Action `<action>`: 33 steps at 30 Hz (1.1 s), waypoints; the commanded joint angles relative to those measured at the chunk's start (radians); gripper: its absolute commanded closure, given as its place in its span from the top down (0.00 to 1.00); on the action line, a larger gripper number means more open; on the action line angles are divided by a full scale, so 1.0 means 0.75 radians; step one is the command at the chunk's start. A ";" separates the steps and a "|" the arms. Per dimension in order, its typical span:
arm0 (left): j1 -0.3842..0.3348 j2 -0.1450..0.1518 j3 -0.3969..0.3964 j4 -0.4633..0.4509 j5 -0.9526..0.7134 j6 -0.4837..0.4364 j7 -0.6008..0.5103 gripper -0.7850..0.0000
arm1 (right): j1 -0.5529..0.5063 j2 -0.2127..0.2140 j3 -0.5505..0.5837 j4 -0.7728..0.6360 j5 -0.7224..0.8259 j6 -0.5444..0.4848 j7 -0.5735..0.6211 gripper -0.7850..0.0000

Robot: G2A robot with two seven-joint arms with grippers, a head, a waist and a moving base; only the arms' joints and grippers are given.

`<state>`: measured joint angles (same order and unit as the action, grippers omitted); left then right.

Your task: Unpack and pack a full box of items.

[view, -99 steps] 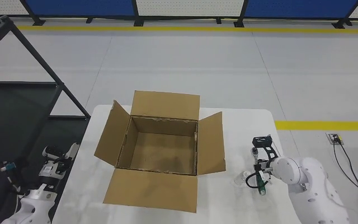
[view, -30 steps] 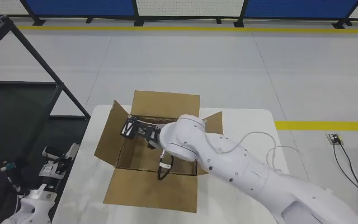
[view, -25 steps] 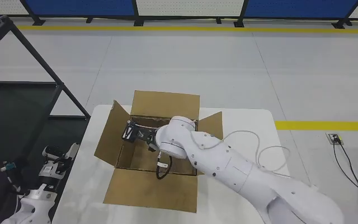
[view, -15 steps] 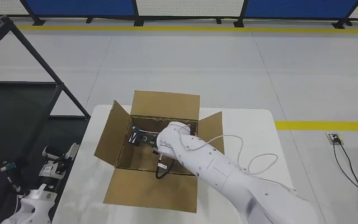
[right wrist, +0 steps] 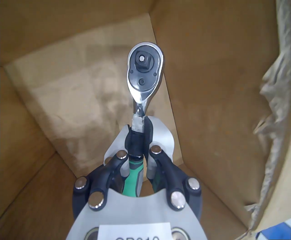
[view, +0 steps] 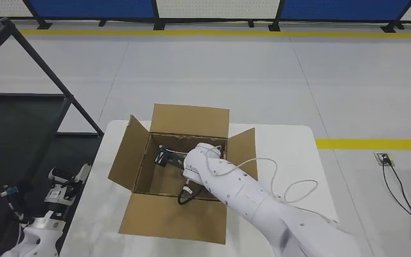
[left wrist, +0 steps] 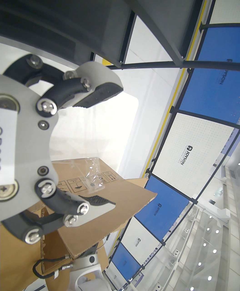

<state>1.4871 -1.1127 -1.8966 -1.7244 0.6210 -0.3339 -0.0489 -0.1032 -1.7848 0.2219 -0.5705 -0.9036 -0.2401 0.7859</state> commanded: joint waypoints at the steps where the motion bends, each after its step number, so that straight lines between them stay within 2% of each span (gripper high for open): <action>1: 0.000 0.000 0.000 0.000 0.000 0.000 0.000 1.00 | -0.010 -0.004 0.004 0.036 -0.007 -0.037 -0.018 0.00; 8: 0.000 0.000 0.000 0.000 0.000 0.000 0.000 1.00 | -0.015 -0.031 0.021 0.157 -0.030 -0.162 -0.122 0.00; 11: 0.000 0.000 0.000 0.000 0.000 0.000 0.000 1.00 | -0.013 -0.046 0.026 0.194 -0.042 -0.182 -0.139 0.35; 15: 0.000 0.000 0.000 0.000 0.000 0.000 0.000 1.00 | -0.010 -0.066 0.034 0.225 -0.056 -0.197 -0.151 0.43; 25: 0.000 0.000 0.000 0.000 0.000 0.000 0.000 1.00 | 0.005 -0.089 0.058 0.224 -0.103 -0.214 -0.198 0.47; 29: 0.000 0.000 0.000 0.000 0.000 0.000 0.000 1.00 | -0.003 -0.071 0.073 0.144 -0.137 -0.200 -0.213 0.48; 33: 0.000 0.000 0.000 0.000 0.000 0.000 0.000 1.00 | -0.043 -0.028 0.096 -0.008 -0.192 -0.116 -0.207 0.49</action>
<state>1.4871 -1.1126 -1.8966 -1.7244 0.6210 -0.3339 -0.0489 -0.1263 -1.8159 0.2888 -0.5393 -1.0359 -0.3481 0.6285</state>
